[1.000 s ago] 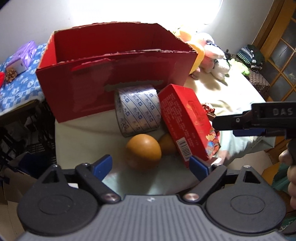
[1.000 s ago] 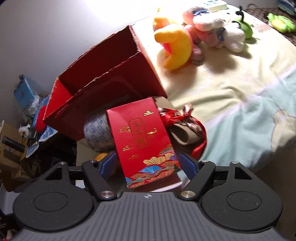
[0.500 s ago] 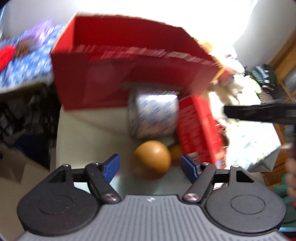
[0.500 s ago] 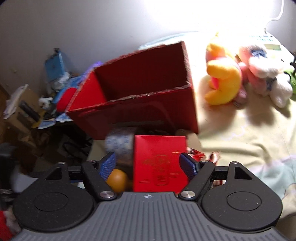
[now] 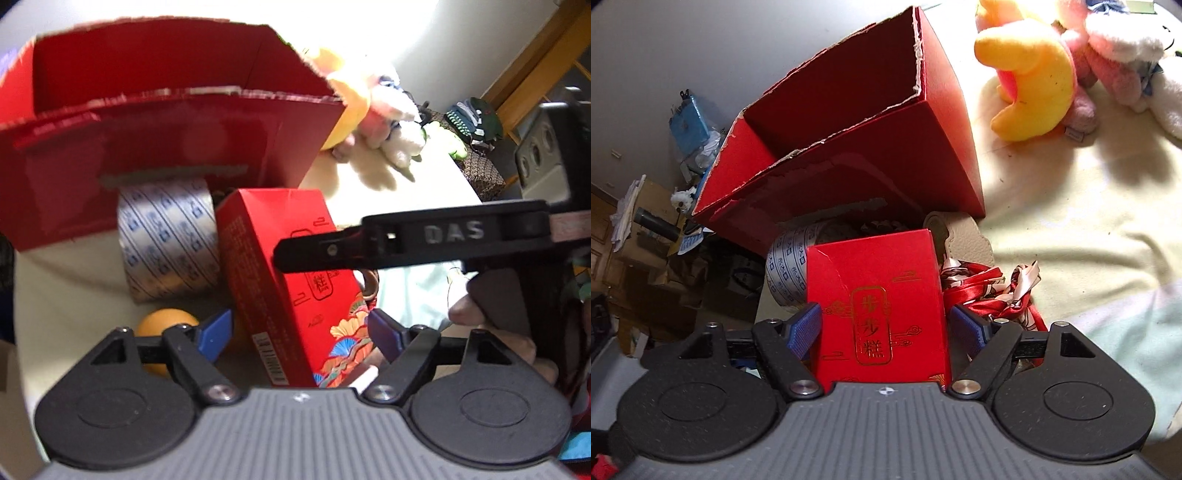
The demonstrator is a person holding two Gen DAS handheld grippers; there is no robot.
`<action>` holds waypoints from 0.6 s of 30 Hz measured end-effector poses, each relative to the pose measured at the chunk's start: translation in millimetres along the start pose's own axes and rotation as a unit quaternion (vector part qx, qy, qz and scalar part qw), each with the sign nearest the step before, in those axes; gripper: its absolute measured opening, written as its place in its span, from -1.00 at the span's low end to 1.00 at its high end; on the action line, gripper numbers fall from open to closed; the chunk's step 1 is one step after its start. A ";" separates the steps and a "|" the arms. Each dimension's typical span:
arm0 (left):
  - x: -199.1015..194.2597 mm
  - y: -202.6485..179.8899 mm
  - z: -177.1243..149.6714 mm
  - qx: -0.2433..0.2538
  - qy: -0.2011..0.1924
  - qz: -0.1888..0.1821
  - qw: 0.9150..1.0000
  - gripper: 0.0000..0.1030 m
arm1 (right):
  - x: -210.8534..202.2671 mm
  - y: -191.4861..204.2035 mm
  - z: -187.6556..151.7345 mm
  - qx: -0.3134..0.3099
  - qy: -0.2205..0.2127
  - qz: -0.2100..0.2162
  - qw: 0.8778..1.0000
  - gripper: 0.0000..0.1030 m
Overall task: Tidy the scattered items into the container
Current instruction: 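Grasp the red gift box with the right gripper and lift it, then carry the red gift box into the red cardboard box with the right gripper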
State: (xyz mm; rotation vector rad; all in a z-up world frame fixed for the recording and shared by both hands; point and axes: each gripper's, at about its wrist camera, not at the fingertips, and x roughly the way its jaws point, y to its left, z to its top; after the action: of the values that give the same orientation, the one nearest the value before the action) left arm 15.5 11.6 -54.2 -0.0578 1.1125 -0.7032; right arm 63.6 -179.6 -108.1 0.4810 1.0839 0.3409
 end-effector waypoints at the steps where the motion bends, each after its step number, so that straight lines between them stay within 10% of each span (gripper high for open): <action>1: 5.0 -0.3 0.7 -0.005 0.005 0.001 1.000 0.37 | 0.8 -1.2 0.8 0.001 0.005 0.006 1.000 0.55; 18: -40.9 -53.5 31.1 0.013 -0.056 0.036 0.998 0.14 | -65.1 -3.8 33.7 -0.038 0.015 0.075 0.996 0.63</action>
State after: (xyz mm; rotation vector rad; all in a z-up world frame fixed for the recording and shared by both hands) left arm 4.9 -17.3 13.3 -0.0346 0.9936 -0.6415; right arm 66.0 -221.7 -47.9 0.4913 1.0625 0.5223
